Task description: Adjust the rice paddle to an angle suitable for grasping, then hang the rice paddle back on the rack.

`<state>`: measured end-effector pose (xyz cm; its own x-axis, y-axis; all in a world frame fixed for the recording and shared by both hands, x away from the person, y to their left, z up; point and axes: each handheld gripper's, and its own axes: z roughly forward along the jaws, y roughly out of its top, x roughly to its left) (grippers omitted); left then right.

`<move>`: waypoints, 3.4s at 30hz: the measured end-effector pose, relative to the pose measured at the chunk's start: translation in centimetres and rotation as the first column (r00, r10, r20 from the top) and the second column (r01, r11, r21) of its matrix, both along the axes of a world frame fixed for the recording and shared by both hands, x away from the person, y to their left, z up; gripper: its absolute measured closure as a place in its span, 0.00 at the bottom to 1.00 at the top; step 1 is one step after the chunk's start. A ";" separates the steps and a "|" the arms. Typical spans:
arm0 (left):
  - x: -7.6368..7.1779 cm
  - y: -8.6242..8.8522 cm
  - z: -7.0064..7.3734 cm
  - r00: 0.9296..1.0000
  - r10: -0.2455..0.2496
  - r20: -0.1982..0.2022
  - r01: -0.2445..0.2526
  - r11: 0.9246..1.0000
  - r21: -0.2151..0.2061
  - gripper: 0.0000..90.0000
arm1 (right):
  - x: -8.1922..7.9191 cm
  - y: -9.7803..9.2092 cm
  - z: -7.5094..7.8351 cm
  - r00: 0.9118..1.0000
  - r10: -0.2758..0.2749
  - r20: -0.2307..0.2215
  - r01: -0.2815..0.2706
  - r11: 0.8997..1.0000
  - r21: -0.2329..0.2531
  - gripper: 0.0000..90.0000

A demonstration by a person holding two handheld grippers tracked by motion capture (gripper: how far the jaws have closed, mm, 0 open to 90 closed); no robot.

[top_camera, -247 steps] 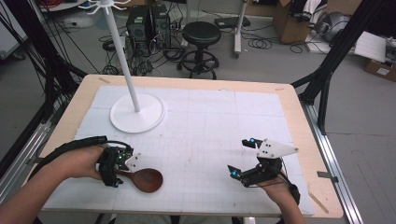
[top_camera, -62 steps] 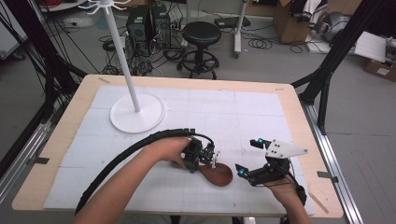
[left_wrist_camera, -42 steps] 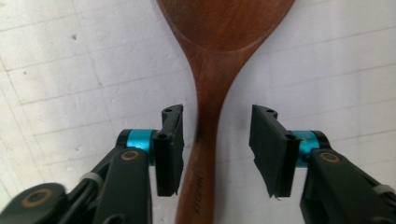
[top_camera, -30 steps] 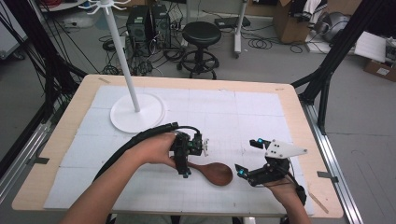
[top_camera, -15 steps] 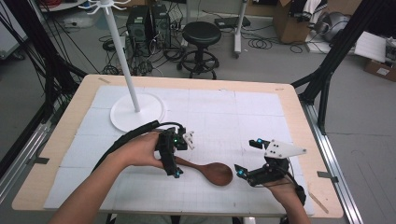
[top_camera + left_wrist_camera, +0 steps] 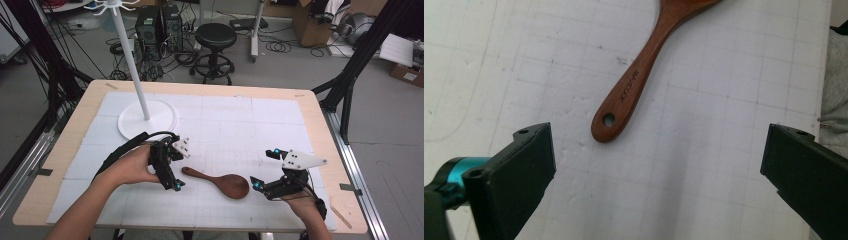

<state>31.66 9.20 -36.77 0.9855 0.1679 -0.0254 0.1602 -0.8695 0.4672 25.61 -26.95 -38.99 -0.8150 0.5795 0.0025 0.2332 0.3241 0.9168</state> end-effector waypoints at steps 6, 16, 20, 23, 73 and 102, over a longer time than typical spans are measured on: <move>-0.6 1.9 0.1 0.999 0.035 0.020 -0.034 0.998 -0.053 0.02 | 0.0 0.0 0.0 1.000 -0.001 -0.001 0.001 1.000 0.001 0.00; -1.7 5.0 0.0 0.993 0.111 0.047 -0.104 0.986 -0.133 0.02 | 0.0 0.2 0.0 1.000 0.002 -0.006 -0.002 1.000 -0.005 0.00; -2.0 6.0 -0.3 0.989 0.141 0.040 -0.132 0.976 -0.175 0.02 | 0.0 0.2 -0.1 1.000 0.002 -0.005 -0.002 1.000 -0.004 0.00; -2.2 6.8 -0.4 0.986 0.158 0.052 -0.146 0.972 -0.182 0.02 | 0.0 0.3 -0.1 1.000 0.003 -0.009 -0.003 1.000 -0.004 0.00; -4.9 15.1 -1.2 0.922 0.382 0.064 -0.295 0.800 -0.522 0.02 | -0.3 1.0 0.4 1.000 0.006 -0.012 -0.007 0.999 -0.032 0.00; -5.2 15.4 -1.1 0.923 0.379 0.064 -0.288 0.791 -0.540 0.02 | 0.0 1.5 1.7 0.999 0.048 -0.011 -0.049 0.996 -0.080 0.00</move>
<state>26.51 24.57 -37.83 0.8678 0.4945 -0.0488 0.2787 -0.4031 0.8717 25.58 -25.43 -37.33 -0.8421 0.5382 -0.0353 0.2235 0.4079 0.8852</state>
